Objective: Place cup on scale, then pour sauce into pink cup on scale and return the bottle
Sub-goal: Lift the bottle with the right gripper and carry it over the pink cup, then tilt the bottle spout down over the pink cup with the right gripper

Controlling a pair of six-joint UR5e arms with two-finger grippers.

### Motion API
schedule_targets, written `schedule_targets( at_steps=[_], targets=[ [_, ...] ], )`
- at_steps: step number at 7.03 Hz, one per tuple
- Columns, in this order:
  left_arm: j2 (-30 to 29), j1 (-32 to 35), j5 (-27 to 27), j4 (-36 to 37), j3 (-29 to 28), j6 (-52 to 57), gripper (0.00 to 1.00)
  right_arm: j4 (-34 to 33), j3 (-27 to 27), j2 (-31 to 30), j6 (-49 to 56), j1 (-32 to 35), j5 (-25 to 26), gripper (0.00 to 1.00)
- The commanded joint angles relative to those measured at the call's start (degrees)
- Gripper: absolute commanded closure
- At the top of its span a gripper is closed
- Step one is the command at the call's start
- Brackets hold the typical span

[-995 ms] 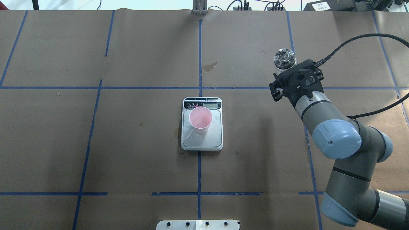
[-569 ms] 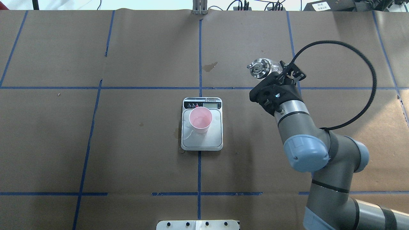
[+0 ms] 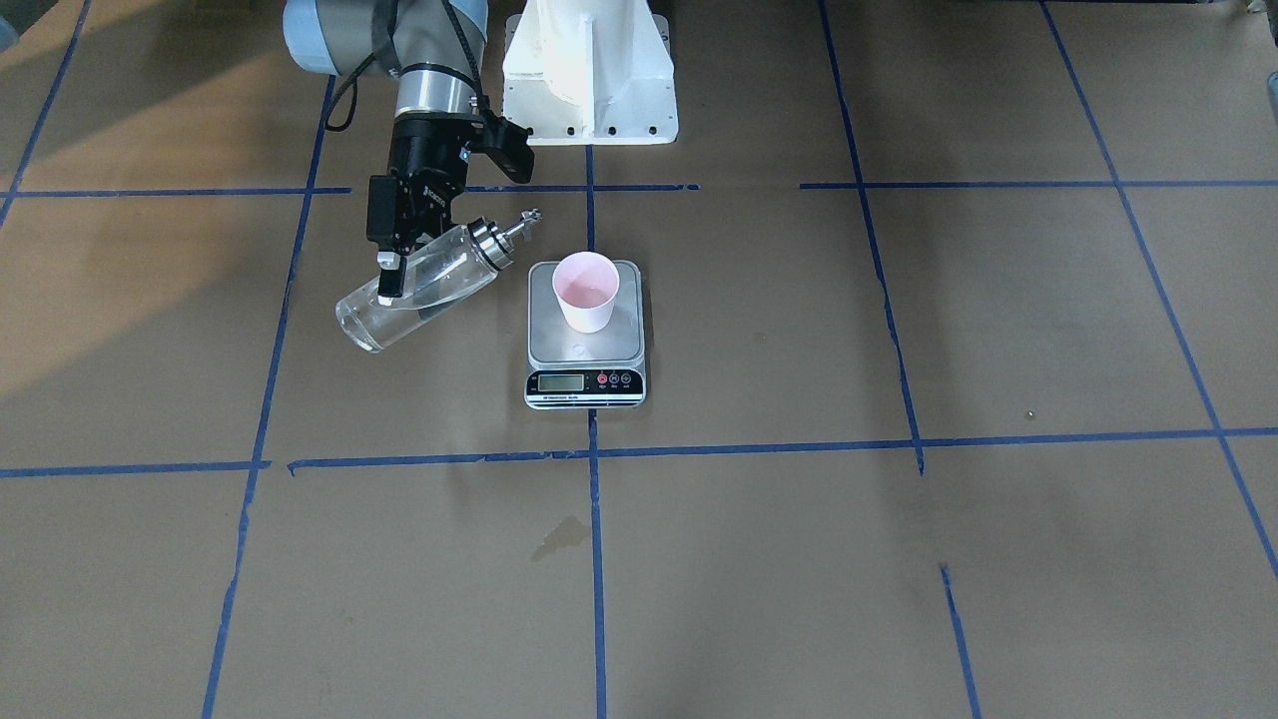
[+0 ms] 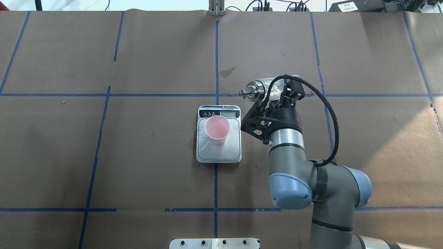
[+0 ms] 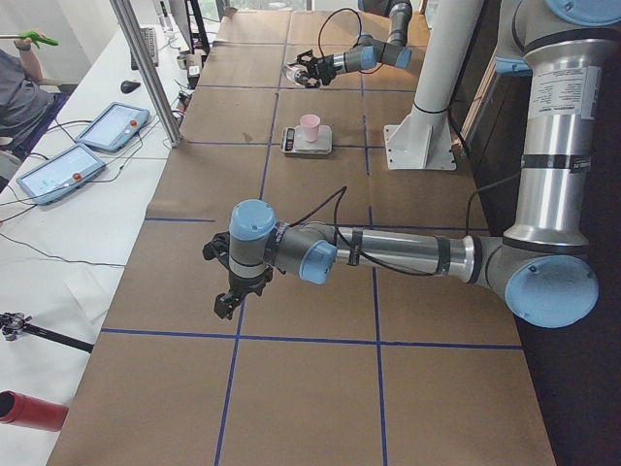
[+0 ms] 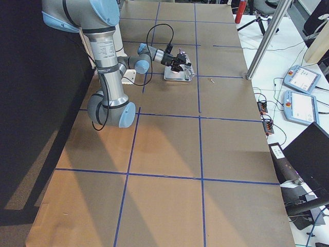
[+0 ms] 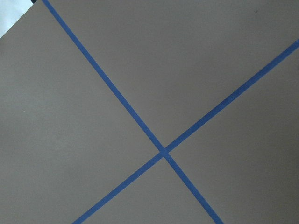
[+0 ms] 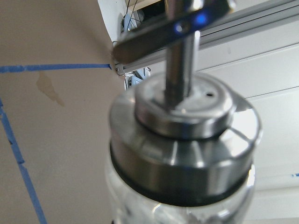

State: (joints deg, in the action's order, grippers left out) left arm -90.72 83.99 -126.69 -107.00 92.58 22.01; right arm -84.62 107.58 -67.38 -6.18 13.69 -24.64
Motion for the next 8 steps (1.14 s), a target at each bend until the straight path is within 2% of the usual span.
schedule_targets(
  at_steps=[1, 3, 5, 8],
  targets=[
    [0.0, 0.0, -0.2, -0.1, -0.6, 0.0, 0.00, -0.5, -2.1, 0.1, 9.6, -0.9, 5.4, 1.00],
    [-0.1, 0.0, -0.2, -0.1, -1.0, -0.1, 0.00, -0.5, -5.7, 0.2, 14.2, -1.4, 11.6, 1.00],
    [-0.3, 0.0, -0.2, -0.2, -2.1, 0.0, 0.00, -0.5, -5.6, 0.3, 23.1, -1.3, 16.2, 1.00],
    [-0.5, 0.0, -0.2, -1.7, -4.2, 0.0, 0.00, -0.5, -5.2, 2.1, 34.1, -1.4, 18.6, 1.00]
  ],
)
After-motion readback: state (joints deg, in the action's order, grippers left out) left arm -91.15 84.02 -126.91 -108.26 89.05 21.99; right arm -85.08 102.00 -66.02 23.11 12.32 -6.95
